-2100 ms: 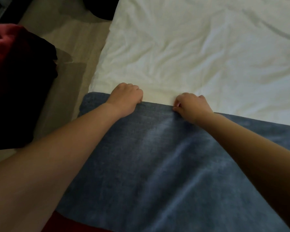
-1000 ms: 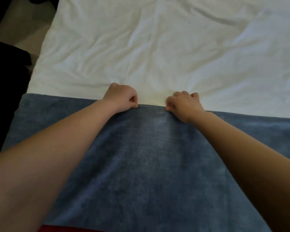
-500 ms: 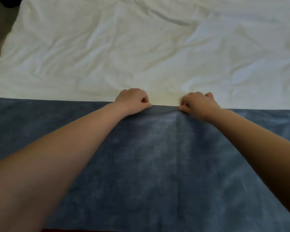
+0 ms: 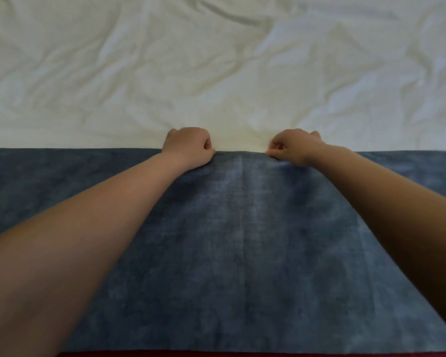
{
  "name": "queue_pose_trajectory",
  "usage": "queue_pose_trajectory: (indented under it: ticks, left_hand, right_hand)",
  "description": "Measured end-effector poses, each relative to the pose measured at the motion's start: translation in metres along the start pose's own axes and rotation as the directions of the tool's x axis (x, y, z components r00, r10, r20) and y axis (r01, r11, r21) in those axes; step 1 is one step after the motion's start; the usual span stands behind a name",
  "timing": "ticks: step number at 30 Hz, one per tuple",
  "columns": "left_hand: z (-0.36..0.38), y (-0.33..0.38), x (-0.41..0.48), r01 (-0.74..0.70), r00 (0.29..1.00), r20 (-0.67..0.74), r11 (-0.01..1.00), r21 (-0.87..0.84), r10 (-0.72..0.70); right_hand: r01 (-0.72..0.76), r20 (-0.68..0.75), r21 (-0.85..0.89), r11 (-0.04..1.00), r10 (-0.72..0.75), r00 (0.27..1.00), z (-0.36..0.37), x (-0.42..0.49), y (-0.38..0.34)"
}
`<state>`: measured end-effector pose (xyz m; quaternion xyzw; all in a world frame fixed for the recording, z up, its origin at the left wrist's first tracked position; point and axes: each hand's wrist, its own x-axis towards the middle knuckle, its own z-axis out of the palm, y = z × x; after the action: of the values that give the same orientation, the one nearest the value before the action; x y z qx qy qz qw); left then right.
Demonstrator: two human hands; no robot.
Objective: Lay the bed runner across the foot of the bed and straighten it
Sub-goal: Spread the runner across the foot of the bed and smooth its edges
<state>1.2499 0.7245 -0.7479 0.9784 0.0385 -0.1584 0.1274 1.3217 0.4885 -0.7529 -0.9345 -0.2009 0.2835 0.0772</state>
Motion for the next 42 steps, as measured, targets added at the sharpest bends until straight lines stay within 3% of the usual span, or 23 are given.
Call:
queue_pose_trajectory:
  ticks: [5,8,11,17,22,30,35,39,42]
  left_hand:
    - [0.0,0.012,0.008,-0.081,0.996,0.012,0.989,-0.126,0.083]
    - [0.002,0.021,0.011,-0.107,0.994,0.023,0.99,-0.09,0.109]
    - [0.001,0.024,0.013,-0.08,0.996,0.039,0.995,-0.052,0.082]
    - [0.004,0.04,0.012,-0.06,0.998,0.008,0.987,-0.149,0.062]
    - [0.009,0.073,0.02,-0.189,0.982,-0.023,0.955,-0.227,0.188]
    - [0.017,0.112,0.026,-0.33,0.942,-0.023,0.936,0.122,0.335]
    - [0.015,0.123,0.027,-0.425,0.883,-0.004,0.804,0.416,0.469]
    - [0.016,0.12,0.028,-0.27,0.944,-0.126,0.932,0.242,0.306]
    - [0.022,0.123,0.03,-0.166,0.975,-0.128,0.979,0.12,0.181]
  right_hand:
    - [-0.053,-0.099,-0.05,0.997,0.048,0.994,0.004,-0.004,0.004]
    - [-0.164,-0.2,-0.155,0.974,0.131,0.971,0.01,-0.002,0.003]
    - [-0.223,-0.182,-0.097,0.97,0.203,0.962,0.01,-0.002,0.008]
    - [0.051,-0.13,0.001,0.999,-0.05,0.99,-0.005,-0.029,0.026]
    - [0.25,-0.261,-0.156,0.956,-0.284,0.923,0.005,-0.036,0.043]
    - [0.301,-0.235,-0.38,0.875,-0.406,0.883,0.015,-0.022,0.044]
    - [0.312,-0.201,-0.502,0.807,-0.46,0.865,0.015,-0.02,0.042]
    - [0.221,-0.24,-0.435,0.873,-0.349,0.906,0.015,-0.015,0.043]
    - [0.247,-0.211,-0.288,0.925,-0.313,0.926,0.008,-0.008,0.048]
